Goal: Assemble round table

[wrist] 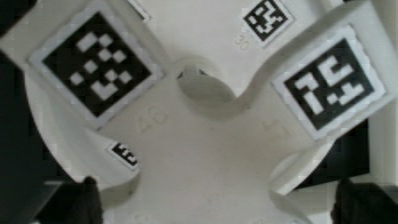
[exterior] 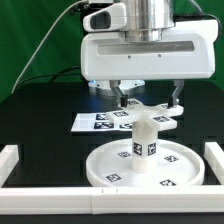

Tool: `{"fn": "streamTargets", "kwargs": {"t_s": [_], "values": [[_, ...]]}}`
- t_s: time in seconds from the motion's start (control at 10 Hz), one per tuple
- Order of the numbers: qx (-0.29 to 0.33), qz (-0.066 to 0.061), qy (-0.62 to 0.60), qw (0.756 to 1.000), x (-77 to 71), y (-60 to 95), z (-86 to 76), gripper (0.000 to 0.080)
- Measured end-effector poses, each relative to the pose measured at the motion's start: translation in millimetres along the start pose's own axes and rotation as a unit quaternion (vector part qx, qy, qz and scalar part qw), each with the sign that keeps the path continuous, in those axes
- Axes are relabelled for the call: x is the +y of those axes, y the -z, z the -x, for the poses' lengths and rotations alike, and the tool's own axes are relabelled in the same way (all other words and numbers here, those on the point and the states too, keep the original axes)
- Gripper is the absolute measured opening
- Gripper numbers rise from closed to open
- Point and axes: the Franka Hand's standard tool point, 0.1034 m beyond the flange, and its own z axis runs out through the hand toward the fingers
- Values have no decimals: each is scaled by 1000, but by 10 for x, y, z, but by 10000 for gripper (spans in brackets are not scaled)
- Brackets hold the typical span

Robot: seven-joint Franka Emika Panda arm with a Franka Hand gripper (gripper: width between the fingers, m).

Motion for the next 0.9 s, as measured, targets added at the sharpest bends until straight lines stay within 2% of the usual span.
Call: {"fn": "streamTargets", "kwargs": {"t_s": [0.3,0.6,0.8,0.9], "values": [[-4,5,-52,999,64,-85,15,649],[-6,8,-39,999,25,-174,72,649],[-5,8,-51,999,33,-168,62,440],[-5,8,-55,998,32,-169,62,440]]}}
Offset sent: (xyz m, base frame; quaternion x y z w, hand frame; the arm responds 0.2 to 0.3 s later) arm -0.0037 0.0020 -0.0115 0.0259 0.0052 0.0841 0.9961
